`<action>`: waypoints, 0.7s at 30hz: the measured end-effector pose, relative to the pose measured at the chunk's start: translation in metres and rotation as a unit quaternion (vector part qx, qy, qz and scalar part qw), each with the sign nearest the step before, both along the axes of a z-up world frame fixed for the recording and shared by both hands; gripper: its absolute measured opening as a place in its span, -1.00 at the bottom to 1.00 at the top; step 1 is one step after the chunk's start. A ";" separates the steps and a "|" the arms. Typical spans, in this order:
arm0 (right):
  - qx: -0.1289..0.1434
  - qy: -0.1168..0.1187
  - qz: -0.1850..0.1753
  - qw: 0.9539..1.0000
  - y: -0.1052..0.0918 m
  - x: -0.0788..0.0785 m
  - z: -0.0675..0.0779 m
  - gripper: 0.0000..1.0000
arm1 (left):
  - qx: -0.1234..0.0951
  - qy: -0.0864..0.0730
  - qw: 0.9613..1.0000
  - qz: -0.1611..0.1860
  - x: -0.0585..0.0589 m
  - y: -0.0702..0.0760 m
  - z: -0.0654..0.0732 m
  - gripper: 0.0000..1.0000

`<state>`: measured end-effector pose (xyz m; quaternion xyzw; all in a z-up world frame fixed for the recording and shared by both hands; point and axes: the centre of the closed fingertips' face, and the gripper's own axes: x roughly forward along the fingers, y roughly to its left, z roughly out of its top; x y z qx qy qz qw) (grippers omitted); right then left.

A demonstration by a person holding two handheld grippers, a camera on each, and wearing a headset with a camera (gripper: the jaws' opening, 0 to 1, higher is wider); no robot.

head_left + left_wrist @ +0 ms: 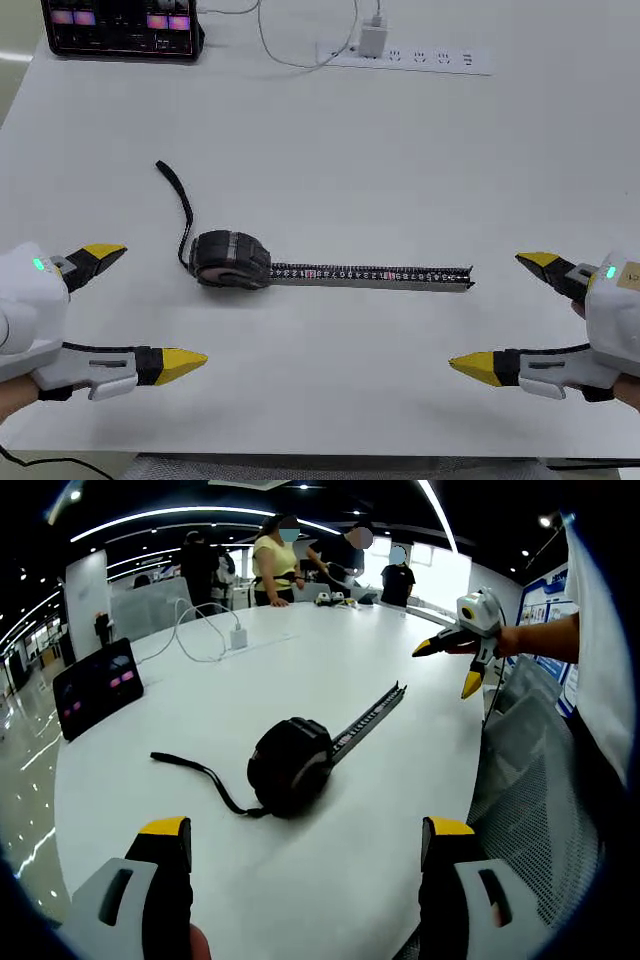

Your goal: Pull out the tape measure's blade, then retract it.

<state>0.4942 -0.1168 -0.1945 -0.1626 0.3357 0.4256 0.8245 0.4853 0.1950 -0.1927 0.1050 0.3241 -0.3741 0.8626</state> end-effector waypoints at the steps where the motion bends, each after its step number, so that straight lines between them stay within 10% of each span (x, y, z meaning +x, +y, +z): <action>1: 0.001 -0.001 -0.002 1.000 0.000 -0.001 0.000 0.84 | 0.000 0.001 1.000 0.001 -0.003 0.000 -0.001 0.87; 21: 0.044 -0.027 -0.055 0.997 -0.004 -0.019 0.000 0.86 | -0.020 -0.001 0.998 0.061 -0.022 0.006 -0.010 0.90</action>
